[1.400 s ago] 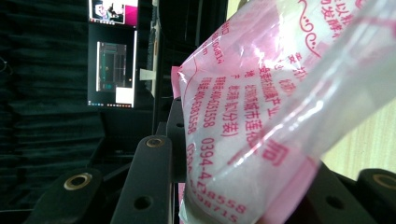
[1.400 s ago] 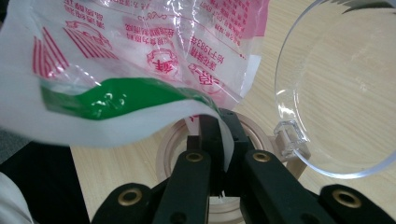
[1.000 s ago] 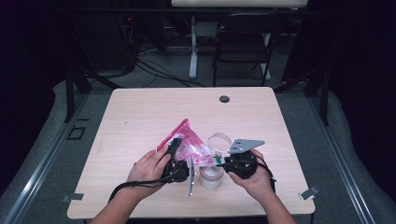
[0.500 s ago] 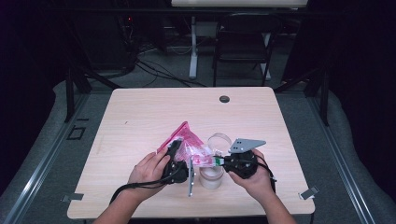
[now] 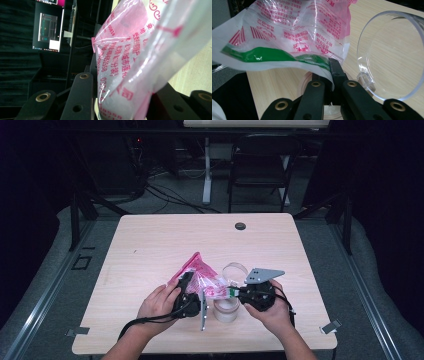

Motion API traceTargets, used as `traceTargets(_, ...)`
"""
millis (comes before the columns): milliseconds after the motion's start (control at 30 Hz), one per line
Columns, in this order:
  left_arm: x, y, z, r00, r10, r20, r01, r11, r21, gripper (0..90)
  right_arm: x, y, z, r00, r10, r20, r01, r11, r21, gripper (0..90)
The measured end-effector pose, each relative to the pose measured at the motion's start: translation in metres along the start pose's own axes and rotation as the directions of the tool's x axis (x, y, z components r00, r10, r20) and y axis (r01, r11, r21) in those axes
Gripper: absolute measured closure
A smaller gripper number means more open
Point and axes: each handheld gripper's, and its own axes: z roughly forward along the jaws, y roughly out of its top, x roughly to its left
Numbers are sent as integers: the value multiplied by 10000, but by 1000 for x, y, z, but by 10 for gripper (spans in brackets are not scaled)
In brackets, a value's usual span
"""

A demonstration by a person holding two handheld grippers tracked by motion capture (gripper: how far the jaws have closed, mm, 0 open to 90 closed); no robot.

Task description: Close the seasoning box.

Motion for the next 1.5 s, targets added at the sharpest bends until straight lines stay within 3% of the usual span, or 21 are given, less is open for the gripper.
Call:
traceTargets(367, -3, -3, 2, 9998, -78, 158, 77, 10000, 49, 719, 1, 1, 1, 10000, -48, 10, 48, 10000, -12, 900)
traceTargets(567, -4, -4, 2, 9994, -256, 246, 252, 9996, 154, 720, 3, 2, 1, 9999, -104, 29, 105, 9999, -41, 900)
traceTargets(667, -4, -7, 3, 9978, -533, 383, 528, 9985, 137, 722, 5, 2, 2, 9999, -154, 74, 154, 9999, -31, 900)
traceTargets(933, -11, -10, 6, 9919, -1079, 677, 1073, 9941, 122, 725, 5, 2, 3, 9999, -118, 32, 118, 9999, -36, 900)
traceTargets(1067, -12, -12, 6, 9851, -1504, 828, 1502, 9886, 89, 727, 6, 3, 3, 9999, -115, 20, 115, 9999, -58, 900)
traceTargets(1500, -22, -18, 6, 9752, -1987, 972, 1980, 9801, 166, 732, 9, 3, 6, 9998, -217, 6, 217, 9998, 36, 900)
